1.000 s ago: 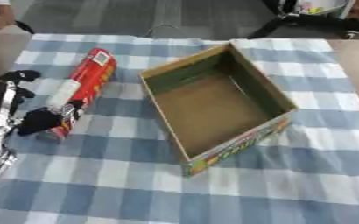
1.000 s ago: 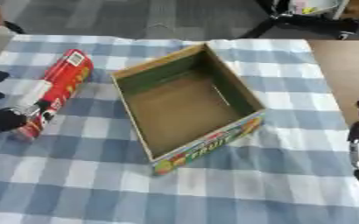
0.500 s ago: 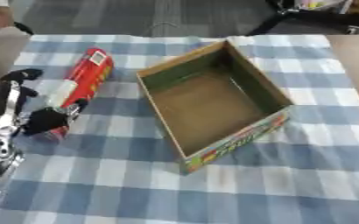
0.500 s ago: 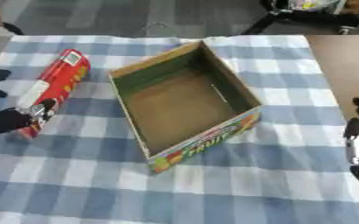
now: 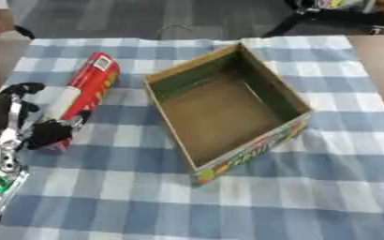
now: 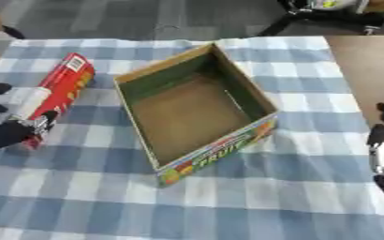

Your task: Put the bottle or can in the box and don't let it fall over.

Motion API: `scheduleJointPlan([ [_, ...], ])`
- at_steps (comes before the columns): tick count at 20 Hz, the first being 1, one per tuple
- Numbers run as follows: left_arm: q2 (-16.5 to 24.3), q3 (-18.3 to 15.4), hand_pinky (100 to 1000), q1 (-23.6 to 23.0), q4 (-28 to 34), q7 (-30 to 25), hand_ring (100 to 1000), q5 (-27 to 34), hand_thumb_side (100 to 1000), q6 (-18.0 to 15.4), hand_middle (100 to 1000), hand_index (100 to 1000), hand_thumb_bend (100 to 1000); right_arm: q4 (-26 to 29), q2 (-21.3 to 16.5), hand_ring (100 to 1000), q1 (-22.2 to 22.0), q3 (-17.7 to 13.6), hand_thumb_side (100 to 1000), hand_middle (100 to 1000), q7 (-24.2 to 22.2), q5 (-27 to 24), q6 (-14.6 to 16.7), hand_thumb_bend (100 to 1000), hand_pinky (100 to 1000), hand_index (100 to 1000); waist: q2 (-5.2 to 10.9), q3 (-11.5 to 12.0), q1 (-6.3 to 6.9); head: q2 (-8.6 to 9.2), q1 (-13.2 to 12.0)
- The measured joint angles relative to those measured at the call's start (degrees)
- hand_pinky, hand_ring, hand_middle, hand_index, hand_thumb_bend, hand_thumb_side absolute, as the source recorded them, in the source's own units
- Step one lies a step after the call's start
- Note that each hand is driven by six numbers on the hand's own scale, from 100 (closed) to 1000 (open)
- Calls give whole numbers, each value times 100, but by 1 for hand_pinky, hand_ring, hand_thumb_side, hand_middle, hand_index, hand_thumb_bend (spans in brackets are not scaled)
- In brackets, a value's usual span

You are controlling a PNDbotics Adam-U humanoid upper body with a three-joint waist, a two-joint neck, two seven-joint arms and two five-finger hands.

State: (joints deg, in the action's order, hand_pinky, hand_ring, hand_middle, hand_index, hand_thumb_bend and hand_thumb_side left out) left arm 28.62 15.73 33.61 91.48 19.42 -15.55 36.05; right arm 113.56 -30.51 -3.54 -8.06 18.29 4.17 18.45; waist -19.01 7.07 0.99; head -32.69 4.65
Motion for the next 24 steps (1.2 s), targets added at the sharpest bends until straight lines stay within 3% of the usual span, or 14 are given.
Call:
scheduleJointPlan([
  [16, -165, 171, 744, -29, -417, 671, 684, 75, 288, -148, 779, 808, 657, 0, 0, 849, 0, -1, 527, 1000, 0, -22, 2, 100, 853, 897, 0, -52, 0, 7, -47],
  [24, -251, 172, 715, 27, -734, 812, 633, 148, 278, -216, 762, 795, 651, 0, 1, 848, 1, 0, 528, 1000, -14, -14, -7, 100, 853, 896, 0, -75, 0, 10, -79],
])
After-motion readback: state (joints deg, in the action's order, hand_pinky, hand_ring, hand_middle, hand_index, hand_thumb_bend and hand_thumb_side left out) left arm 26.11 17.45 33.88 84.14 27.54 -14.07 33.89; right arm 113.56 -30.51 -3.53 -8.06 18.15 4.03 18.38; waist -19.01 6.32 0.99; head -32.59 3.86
